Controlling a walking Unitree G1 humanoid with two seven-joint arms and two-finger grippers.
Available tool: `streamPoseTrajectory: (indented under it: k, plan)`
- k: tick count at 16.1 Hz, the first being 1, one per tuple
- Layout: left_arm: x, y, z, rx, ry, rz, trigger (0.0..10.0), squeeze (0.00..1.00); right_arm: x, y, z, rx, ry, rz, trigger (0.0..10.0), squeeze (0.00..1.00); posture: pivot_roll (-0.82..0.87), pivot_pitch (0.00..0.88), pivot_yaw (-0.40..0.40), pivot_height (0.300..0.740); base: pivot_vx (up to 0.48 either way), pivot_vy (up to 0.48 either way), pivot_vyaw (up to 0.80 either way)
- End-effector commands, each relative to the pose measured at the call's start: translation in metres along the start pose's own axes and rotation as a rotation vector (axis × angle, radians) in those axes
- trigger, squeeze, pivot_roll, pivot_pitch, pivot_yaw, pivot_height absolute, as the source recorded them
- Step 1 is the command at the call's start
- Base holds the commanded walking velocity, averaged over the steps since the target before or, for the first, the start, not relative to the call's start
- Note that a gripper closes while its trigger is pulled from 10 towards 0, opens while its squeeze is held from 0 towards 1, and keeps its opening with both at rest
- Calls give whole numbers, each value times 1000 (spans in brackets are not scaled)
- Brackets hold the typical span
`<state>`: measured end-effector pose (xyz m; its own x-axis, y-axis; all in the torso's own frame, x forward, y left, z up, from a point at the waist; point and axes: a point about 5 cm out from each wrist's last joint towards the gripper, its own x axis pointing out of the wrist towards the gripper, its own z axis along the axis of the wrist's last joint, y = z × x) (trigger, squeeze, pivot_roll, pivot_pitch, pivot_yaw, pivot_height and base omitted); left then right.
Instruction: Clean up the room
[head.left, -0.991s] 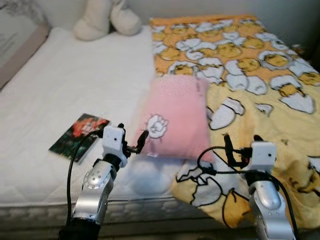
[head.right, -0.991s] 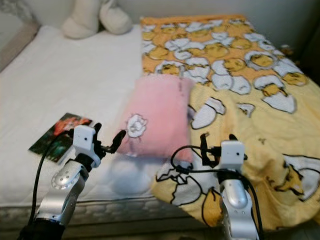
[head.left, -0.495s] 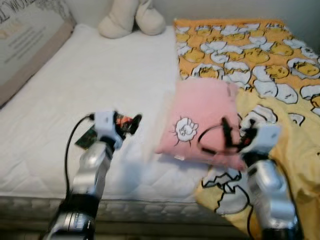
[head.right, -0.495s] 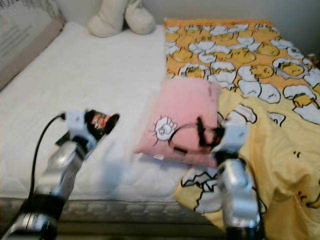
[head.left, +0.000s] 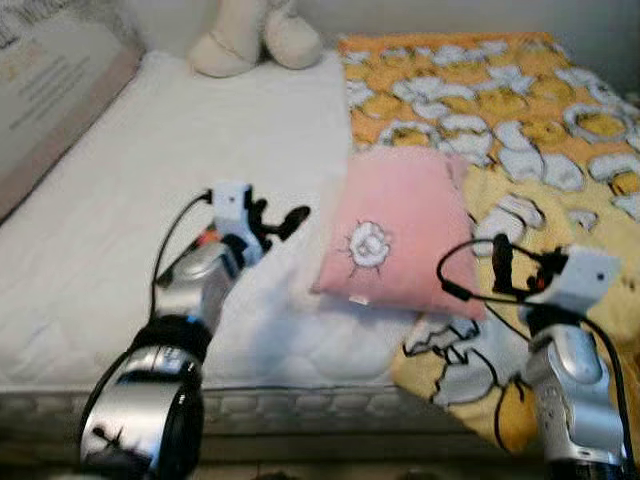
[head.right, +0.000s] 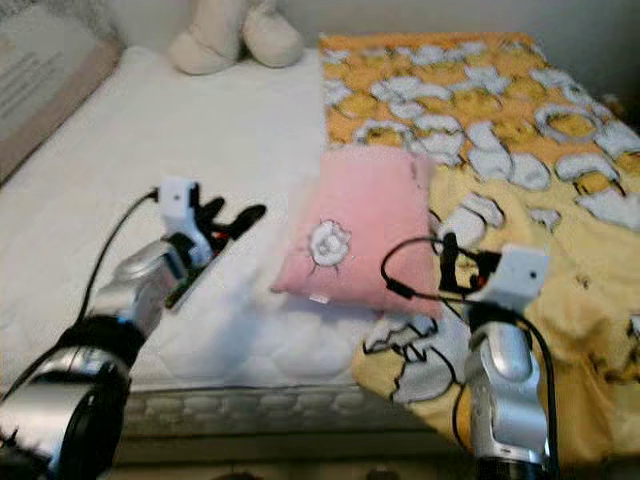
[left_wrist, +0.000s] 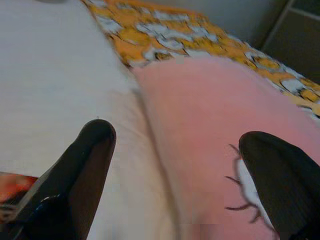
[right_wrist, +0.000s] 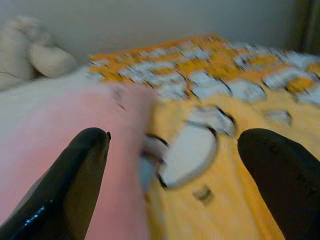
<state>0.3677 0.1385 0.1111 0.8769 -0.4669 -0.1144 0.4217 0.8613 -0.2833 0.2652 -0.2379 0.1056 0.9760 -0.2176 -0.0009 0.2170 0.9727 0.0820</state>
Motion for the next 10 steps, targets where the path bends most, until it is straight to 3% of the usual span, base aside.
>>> streamPoseTrajectory:
  k: [1, 3, 5, 6, 9, 10]
  plan:
    - [4, -1, 1, -17, 15, -5, 10000, 0, 3, -6, 0, 44, 18, -28, 10000, 0, -207, 94, 127, 740, 0, 0, 0]
    - [9, -5, -3, -54, 39, 0, 10000, 0, 7, -11, -6, 92, 57, -39, 10000, 0, -213, 123, 135, 740, 0, 0, 0]
    - [13, -8, -9, -71, 66, 47, 10000, 0, 25, -5, -8, 107, 89, 23, 10000, 0, -208, 174, 127, 740, 0, 0, 0]
    - [13, -8, -9, -72, 66, 50, 10000, 0, 27, -4, -7, 108, 89, 34, 10000, 0, -208, 179, 125, 740, 0, 0, 0]
    - [12, -3, -5, -131, 35, 75, 10000, 0, 42, 16, 4, 122, 80, 147, 10000, 0, -193, 201, 107, 740, 0, 0, 0]
    - [10, 0, -5, -192, 12, 83, 10000, 0, 49, 31, 14, 183, 62, 210, 10000, 0, -179, 204, 99, 740, 0, 0, 0]
